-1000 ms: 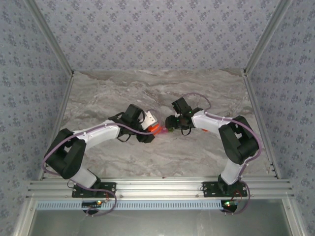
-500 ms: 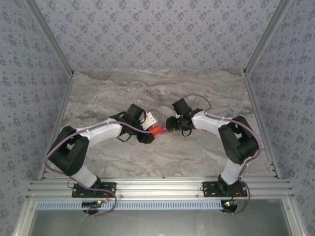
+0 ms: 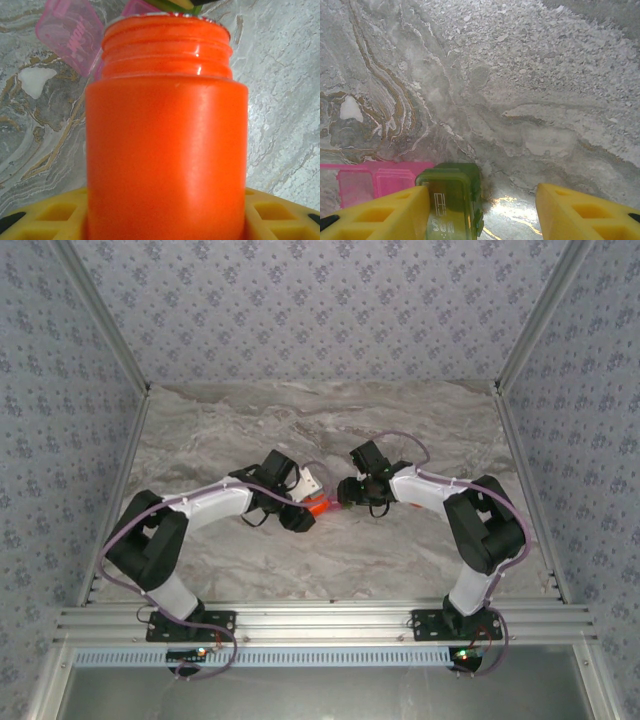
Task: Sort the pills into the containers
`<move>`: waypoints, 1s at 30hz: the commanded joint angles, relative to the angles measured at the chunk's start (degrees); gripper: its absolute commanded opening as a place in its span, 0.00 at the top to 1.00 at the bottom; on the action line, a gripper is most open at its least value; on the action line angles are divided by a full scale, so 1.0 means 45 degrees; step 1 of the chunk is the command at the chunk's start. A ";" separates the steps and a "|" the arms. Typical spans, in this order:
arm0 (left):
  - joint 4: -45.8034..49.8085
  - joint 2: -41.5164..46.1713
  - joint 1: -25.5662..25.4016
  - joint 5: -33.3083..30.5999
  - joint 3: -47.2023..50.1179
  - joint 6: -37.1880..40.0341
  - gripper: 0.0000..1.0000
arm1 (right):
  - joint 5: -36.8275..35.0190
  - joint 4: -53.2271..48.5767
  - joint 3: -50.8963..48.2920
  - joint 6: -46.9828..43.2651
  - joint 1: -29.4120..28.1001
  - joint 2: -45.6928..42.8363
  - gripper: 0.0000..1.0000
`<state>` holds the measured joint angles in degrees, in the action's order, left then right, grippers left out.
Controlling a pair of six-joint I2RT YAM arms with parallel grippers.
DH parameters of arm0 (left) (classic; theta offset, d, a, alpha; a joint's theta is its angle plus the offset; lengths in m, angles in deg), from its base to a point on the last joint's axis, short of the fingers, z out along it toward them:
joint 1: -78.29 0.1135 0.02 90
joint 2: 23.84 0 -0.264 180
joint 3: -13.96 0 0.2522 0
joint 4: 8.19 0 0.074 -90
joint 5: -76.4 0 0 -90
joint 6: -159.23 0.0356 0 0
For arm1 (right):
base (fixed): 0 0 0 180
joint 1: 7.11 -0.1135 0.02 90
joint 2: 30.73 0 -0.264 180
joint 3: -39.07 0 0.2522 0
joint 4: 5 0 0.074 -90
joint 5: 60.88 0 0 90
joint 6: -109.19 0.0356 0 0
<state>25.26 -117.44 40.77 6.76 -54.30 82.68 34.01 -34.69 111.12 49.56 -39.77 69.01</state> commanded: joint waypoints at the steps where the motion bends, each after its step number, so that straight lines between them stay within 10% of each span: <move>1: 0.0410 -0.0117 -0.0081 0.0300 -0.0447 -0.0076 1.00 | 0.0109 0.0002 -0.0010 0.0028 -0.0051 -0.0139 0.40; 30: 0.2339 -0.0971 -0.0080 -0.0117 -0.1784 -0.0096 1.00 | 0.0250 0.0031 0.0115 0.0064 -0.0106 -0.0224 0.40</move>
<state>32.82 -121.03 40.77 6.32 -60.31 82.68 34.49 -34.49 111.12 49.59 -39.90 69.01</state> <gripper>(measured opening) 0.535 0.604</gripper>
